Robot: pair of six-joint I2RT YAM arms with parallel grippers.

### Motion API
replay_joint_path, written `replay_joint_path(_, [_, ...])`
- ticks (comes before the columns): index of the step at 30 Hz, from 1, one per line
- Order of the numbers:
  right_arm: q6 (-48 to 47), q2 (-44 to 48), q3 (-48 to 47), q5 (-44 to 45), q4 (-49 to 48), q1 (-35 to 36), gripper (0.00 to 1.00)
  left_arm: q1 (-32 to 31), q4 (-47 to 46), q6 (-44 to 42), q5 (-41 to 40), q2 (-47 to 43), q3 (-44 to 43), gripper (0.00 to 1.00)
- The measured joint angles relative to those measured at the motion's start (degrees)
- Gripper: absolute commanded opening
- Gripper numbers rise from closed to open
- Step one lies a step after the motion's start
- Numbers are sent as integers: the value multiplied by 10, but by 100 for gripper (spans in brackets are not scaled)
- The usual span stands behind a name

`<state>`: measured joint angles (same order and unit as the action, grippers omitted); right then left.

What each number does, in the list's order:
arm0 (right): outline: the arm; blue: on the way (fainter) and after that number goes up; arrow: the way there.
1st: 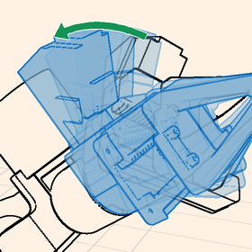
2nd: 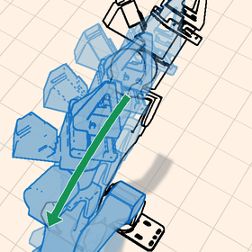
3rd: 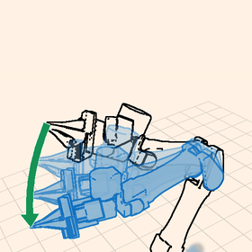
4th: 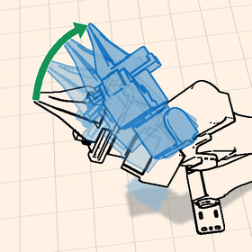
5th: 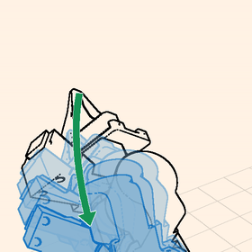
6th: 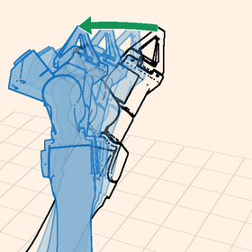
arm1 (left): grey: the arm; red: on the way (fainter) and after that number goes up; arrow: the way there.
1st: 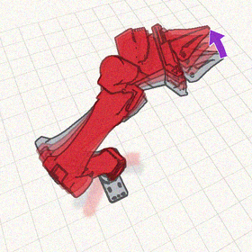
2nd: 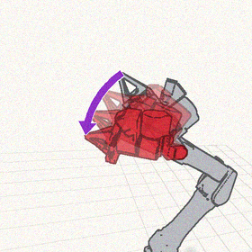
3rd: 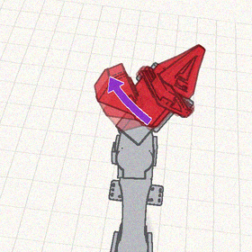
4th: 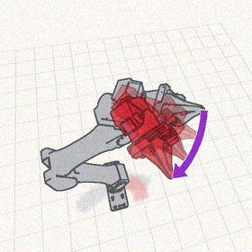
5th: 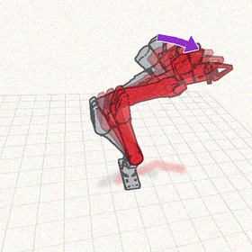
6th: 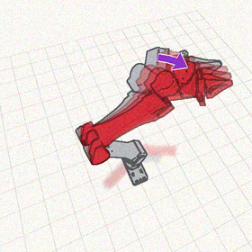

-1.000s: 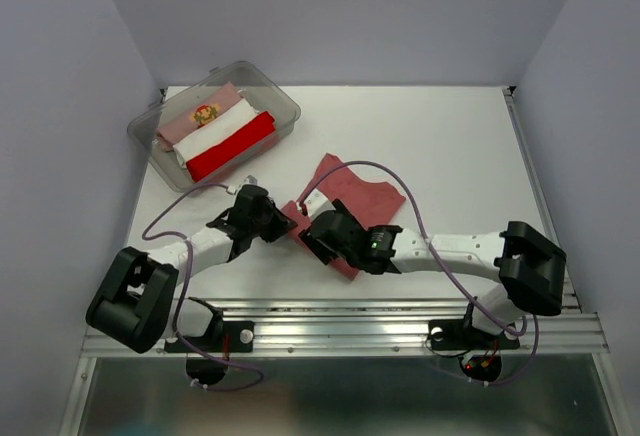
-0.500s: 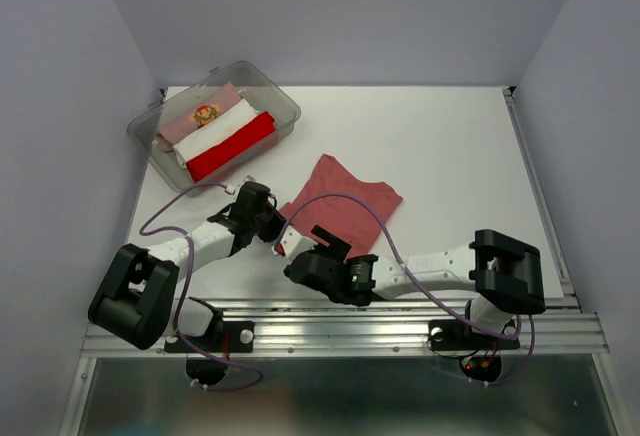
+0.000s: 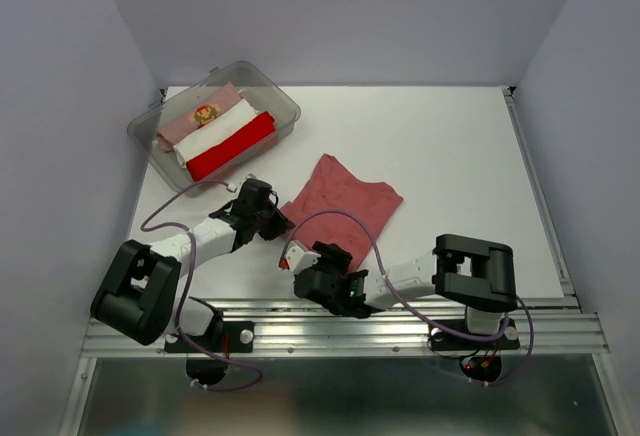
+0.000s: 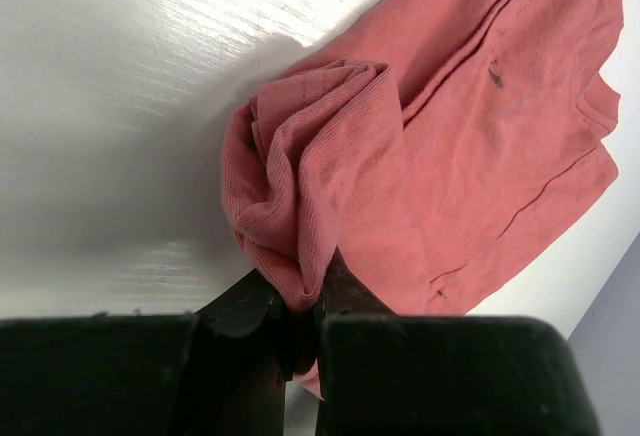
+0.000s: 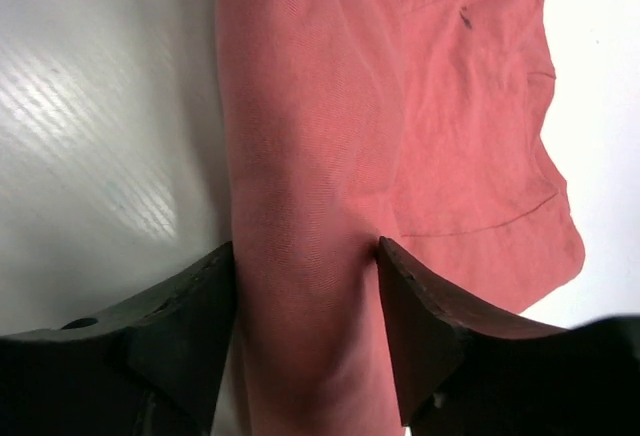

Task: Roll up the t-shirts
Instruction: Roll the T-shirt to the center of the board.

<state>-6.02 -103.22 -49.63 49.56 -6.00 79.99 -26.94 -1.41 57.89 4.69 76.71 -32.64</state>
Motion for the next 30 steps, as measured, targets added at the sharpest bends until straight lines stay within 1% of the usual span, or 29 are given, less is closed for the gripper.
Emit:
replay_joint_path(4, [-18,-15,17,36,-52,0,47,0,1,-2,0,0,-1,0])
replay_joint_path(5, [-20,-19,21,42,-62,0,35,0,2,-3,0,0,-2,0])
replay_joint_path(6, [-22,-22,23,46,-70,0,30,0,2,-4,0,0,-2,0])
replay_joint_path(7, [-24,-23,24,48,-73,0,16,0,2,-4,1,0,-2,0])
replay_joint_path(9, [-22,-24,26,52,-80,0,4,0,4,-5,1,1,-4,0])
replay_joint_path(10, [-20,-24,26,54,-82,0,1,0,5,-6,1,1,-5,0])
replay_joint_path(12, [-17,-24,26,54,-86,0,1,0,5,-10,1,0,-5,1])
replay_joint_path(13, [-13,-23,27,53,-87,0,1,0,5,-12,1,0,-6,4])
replay_joint_path(14, [-9,-20,29,46,-86,-1,1,0,7,-16,2,0,-8,12])
replay_joint_path(16, [1,-9,32,27,-81,-9,1,0,10,-24,2,0,-12,20])
replay_joint_path(17, [6,0,34,18,-76,-13,1,0,14,-28,2,-1,-15,31])
replay_joint_path(19, [22,26,34,-23,-59,-30,1,0,21,-37,1,-4,-20,46])
replay_joint_path(20, [26,38,34,-37,-53,-38,1,0,27,-40,-2,-10,-23,51])
replay_joint_path(22, [41,62,33,-84,-36,-59,1,0,39,-50,-4,-22,-29,56])
replay_joint_path(23, [52,75,31,-116,-24,-72,1,0,48,-55,-6,-30,-34,60])
replay_joint_path(24, [59,82,30,-137,-16,-82,1,0,54,-58,-7,-36,-38,61])
replay_joint_path(27, [82,91,16,-208,13,-112,1,0,84,-75,-17,-63,-59,69])
replay_joint_path(30, [105,91,4,-283,38,-142,1,0,113,-92,-32,-90,-84,71])
